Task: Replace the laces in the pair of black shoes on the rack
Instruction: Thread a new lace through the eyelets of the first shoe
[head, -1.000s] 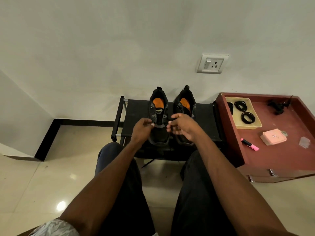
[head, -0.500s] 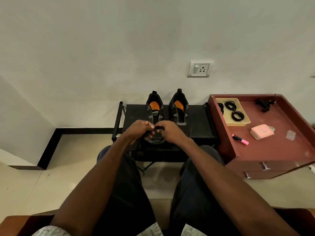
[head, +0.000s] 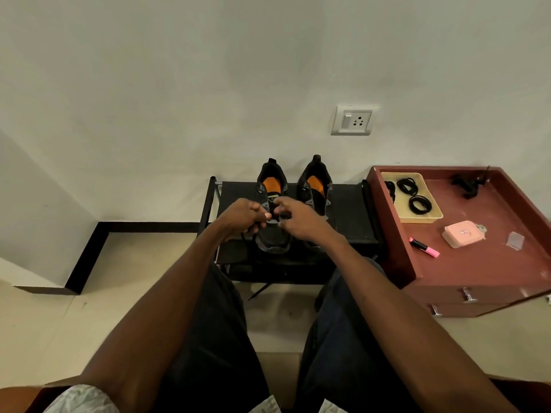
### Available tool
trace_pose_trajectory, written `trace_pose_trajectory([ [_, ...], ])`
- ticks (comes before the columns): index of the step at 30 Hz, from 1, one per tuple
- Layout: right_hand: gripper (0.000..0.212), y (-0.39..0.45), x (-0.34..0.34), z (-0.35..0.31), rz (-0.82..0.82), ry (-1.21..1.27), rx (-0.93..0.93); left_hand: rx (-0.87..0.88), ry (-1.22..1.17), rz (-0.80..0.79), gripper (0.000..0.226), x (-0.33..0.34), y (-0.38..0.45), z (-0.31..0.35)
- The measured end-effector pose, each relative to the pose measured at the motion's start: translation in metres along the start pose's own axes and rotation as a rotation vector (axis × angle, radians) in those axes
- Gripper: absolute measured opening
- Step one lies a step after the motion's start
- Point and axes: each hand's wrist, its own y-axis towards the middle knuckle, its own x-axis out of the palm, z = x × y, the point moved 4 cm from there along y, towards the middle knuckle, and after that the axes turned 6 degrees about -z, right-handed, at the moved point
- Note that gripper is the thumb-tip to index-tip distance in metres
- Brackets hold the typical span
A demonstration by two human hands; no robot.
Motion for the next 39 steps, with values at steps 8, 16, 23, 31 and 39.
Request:
trace_pose_trajectory([
  [8, 0.016, -0.009, -0.053, 0.063, 0.391, -0.174, 0.392, -0.056, -0.007, -0.003, 0.016, -0.038, 0.005, -0.01],
  [16, 0.044, 0.025, 0.001, 0.016, 0.186, -0.13, 0.023, -0.018, 0.003, -0.034, 0.018, -0.021, 0.031, -0.002],
  [23, 0.018, 0.031, -0.008, 0.056, 0.365, -0.105, 0.28, -0.065, -0.174, 0.032, 0.01, -0.029, 0.04, -0.043],
  [31, 0.037, 0.061, 0.018, 0.059, 0.345, -0.168, 0.011, 0.024, -0.332, 0.061, 0.012, -0.006, 0.061, -0.062],
  [39, 0.015, 0.084, 0.04, 0.059, 0.21, 0.21, 0.027, 0.053, -0.337, 0.05, 0.016, -0.003, 0.069, -0.065],
])
